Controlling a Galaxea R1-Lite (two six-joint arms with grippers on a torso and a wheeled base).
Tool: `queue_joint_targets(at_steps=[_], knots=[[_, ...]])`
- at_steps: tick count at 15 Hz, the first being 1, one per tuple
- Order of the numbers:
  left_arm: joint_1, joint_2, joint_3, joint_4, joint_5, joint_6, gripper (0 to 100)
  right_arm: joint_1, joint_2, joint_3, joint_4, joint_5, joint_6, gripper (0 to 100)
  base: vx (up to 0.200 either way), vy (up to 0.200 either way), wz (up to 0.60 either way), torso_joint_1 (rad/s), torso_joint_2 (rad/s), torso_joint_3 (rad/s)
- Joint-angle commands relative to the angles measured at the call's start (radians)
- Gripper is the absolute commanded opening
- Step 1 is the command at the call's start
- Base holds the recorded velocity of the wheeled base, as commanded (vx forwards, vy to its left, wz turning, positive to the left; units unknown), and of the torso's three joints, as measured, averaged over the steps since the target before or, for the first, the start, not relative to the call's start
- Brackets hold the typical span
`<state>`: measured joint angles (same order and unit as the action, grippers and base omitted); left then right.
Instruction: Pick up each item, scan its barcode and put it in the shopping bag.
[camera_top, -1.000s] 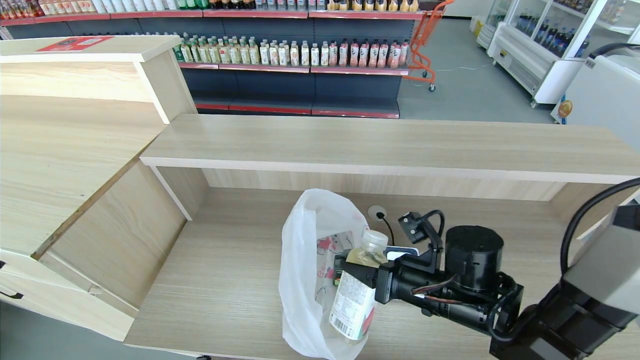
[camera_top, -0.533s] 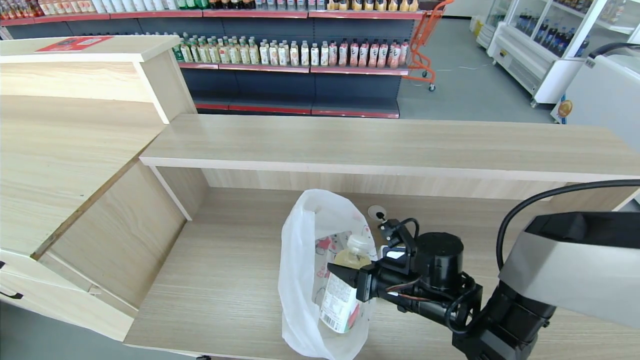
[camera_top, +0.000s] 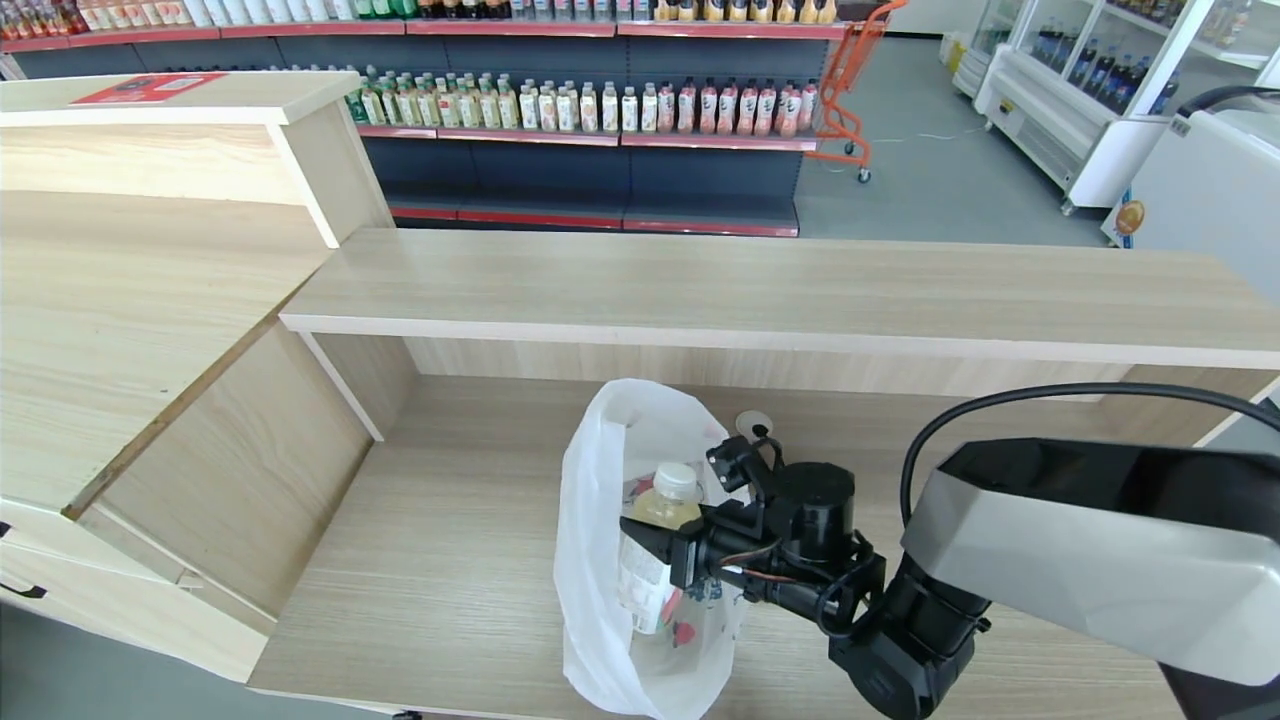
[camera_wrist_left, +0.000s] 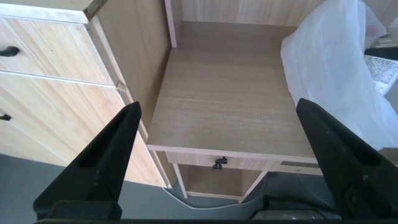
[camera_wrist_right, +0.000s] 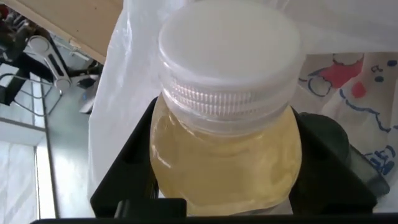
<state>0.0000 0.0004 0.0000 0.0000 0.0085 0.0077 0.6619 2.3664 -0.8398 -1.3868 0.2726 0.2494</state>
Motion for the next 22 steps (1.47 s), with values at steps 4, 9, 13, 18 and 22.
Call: queue_joint_targets(at_steps=[4,9,13,18,22], knots=[[0.0,0.0,0.0,0.0,0.001,0.0,100,-0.002,0.09,-0.018,-0.003,0.002,-0.168,0,0.0,0.0,0.0,0.0,0.0,0.0],[0.0,0.0,0.0,0.0,0.001,0.0,100,-0.008,0.083,0.005,-0.024,0.005,-0.243,0,0.0,0.0,0.0,0.0,0.0,0.0],[0.0,0.0,0.0,0.0,-0.001,0.0,100,-0.021,0.04,0.059,-0.046,0.034,-0.234,100,0.0,0.0,0.0,0.0,0.0,0.0],[0.0,0.0,0.0,0.0,0.001,0.0,100,-0.064,-0.052,0.153,-0.055,0.034,-0.097,100,0.0,0.0,0.0,0.0,0.0,0.0],[0.0,0.0,0.0,0.0,0.001,0.0,100,-0.082,-0.193,0.226,-0.046,0.034,0.08,100,0.0,0.0,0.0,0.0,0.0,0.0]])
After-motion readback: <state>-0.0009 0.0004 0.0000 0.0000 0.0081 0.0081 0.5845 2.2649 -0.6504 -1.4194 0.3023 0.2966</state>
